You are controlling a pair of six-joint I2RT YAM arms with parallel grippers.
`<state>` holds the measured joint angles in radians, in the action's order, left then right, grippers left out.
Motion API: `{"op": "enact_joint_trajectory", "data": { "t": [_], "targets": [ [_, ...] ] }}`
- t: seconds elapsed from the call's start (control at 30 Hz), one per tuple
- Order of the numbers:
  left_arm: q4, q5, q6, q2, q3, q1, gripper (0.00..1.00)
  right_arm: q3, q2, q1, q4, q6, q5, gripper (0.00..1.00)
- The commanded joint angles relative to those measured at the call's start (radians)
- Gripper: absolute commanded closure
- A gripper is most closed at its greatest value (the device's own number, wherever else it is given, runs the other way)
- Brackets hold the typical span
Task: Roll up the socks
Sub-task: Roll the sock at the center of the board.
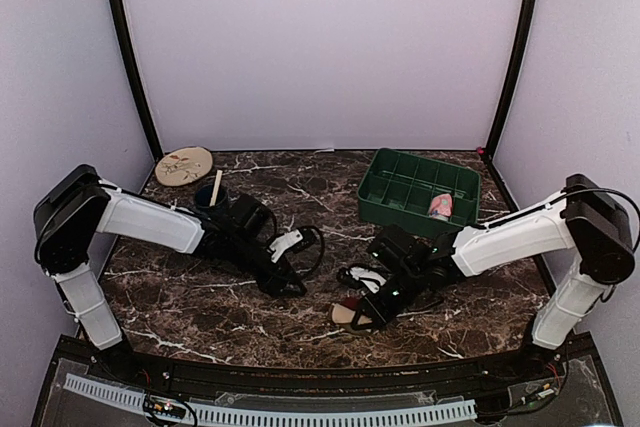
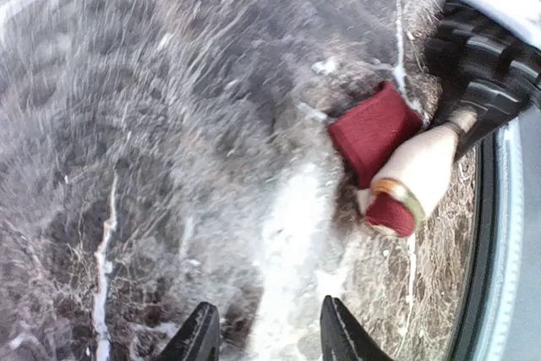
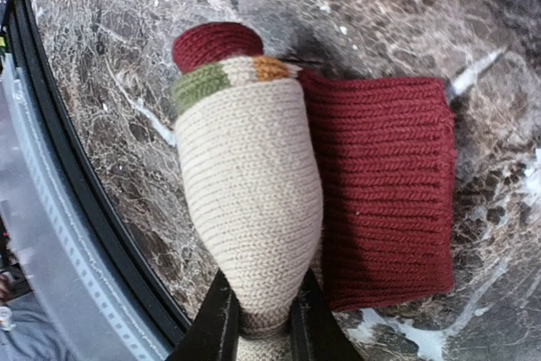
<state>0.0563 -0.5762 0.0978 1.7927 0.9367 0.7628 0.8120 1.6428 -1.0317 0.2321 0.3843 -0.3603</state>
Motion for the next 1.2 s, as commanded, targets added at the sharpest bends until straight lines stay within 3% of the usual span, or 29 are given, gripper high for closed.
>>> {"op": "enact_joint_trajectory", "data": {
  "t": [0.0,0.4,0.77,1.17],
  "targets": [
    [-0.207,0.178,0.039,-0.132,-0.092,0.099,0.55,-0.024,0.042,0.050,0.028,0.026,-0.146,0.96],
    [-0.241,0.487,0.245,-0.119,-0.080,0.379,0.53,-0.033,0.095,0.157,0.041,0.052,-0.332,0.98],
    [-0.210,0.577,0.459,-0.029,-0.021,0.483,0.52,0.000,0.161,0.191,0.075,0.042,-0.445,0.97],
    [-0.257,0.632,0.558,0.019,-0.005,0.510,0.52,0.013,0.219,0.247,0.095,0.033,-0.570,0.98]
  ]
}}
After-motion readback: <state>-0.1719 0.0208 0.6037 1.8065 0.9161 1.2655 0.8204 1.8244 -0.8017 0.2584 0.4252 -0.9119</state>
